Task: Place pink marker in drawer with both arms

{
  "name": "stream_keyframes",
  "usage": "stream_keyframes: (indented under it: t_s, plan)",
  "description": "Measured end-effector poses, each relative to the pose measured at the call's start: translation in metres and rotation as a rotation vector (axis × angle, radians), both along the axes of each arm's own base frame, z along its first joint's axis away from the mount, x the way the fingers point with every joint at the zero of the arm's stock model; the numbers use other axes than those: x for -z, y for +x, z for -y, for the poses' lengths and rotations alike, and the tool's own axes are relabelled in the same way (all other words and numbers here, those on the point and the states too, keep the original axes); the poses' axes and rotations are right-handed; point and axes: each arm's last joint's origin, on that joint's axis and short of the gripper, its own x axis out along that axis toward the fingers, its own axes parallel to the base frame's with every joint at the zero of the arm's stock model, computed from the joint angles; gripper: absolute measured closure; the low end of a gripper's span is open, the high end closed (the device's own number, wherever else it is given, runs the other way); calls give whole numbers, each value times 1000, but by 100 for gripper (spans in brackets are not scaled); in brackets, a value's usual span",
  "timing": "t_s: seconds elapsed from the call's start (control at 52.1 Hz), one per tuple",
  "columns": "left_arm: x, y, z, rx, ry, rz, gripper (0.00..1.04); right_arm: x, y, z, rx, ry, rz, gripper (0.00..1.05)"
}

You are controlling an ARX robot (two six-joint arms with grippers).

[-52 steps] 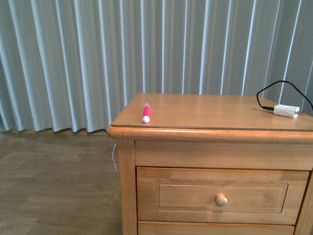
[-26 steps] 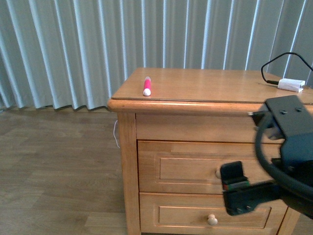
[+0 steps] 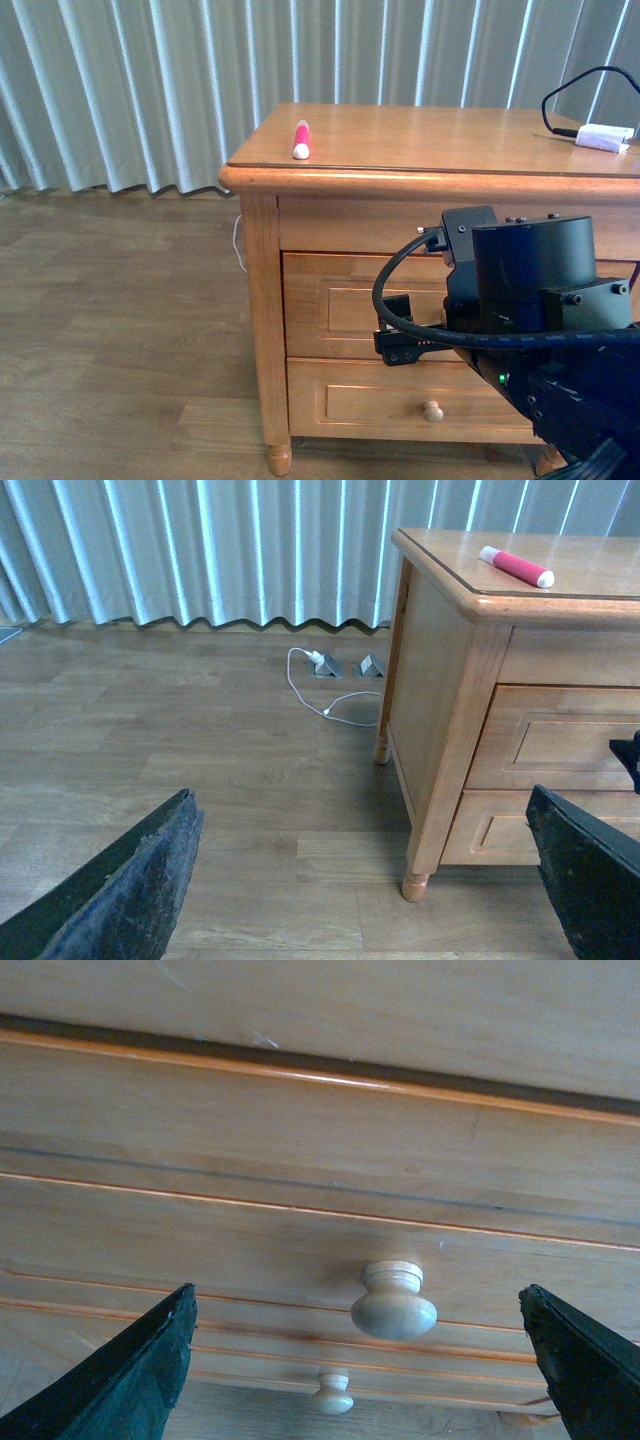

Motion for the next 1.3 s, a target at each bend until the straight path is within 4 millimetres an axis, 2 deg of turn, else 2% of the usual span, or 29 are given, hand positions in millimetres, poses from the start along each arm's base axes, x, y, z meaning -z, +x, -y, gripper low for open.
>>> stream_keyframes:
  t_s: [0.269,0.556,0.595,0.902,1.036,1.094,1.305]
  plan:
    - [0,0,0,0,0,0,6,13,17,8,42,1,-8,9]
    - [0,0,0,0,0,0,6,17,20,13,62,17,-18,9]
    - [0,0,0,0,0,0,6,17,20,14,63,20,-18,12]
    - [0,0,0,0,0,0,6,18,20,16,56,23,-29,61]
    - [0,0,0,0,0,0,6,19,21,15,47,29,-44,79]
    - [0,0,0,0,0,0,6,19,21,15,47,30,-49,81]
    - [0,0,0,0,0,0,6,16,20,15,48,39,-69,82]
